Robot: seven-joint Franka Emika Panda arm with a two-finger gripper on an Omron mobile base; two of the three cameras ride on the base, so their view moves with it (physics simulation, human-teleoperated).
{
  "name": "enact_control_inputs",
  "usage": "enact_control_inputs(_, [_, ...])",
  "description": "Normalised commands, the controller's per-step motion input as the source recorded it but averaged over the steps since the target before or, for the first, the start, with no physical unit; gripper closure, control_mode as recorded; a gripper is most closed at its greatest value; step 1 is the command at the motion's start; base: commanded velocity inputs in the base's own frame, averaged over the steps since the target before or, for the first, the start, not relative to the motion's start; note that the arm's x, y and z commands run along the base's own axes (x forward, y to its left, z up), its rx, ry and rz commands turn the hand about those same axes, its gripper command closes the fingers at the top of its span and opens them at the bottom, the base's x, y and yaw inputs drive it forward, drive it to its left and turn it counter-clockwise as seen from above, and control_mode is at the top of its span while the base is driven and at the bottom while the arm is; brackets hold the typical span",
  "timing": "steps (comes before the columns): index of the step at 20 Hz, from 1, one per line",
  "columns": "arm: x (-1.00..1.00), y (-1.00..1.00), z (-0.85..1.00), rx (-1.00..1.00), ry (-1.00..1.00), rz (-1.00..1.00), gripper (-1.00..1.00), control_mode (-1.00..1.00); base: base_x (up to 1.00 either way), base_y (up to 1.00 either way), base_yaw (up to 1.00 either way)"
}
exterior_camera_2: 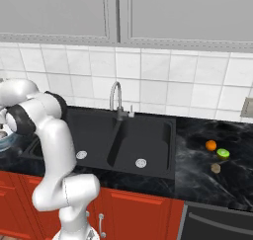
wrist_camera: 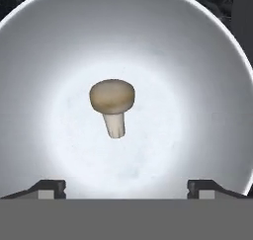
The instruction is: There is a mixed pile of frozen fruits and vegetables on the counter. Locate all the frozen vegetables and place the items in a bowl on the counter. Take all the frozen fruits and defrost them in a running sink.
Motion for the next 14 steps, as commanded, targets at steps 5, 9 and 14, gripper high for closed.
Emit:
enact_control_inputs(5, [-0.01, -0.90, 0.23, -0.06, 0.00, -0.02, -1.00, -1.00, 0.00, 0.00, 0.00])
enact_control_inputs(9, [0.00, -1.00, 0.29, -0.01, 0.00, 0.00, -1.00, -1.00, 0.00, 0.00, 0.00])
enact_control_inputs(14, [0.00, -0.98, 0.38, 0.00, 0.00, 0.00, -1.00, -1.00, 0.00, 0.00, 0.00])
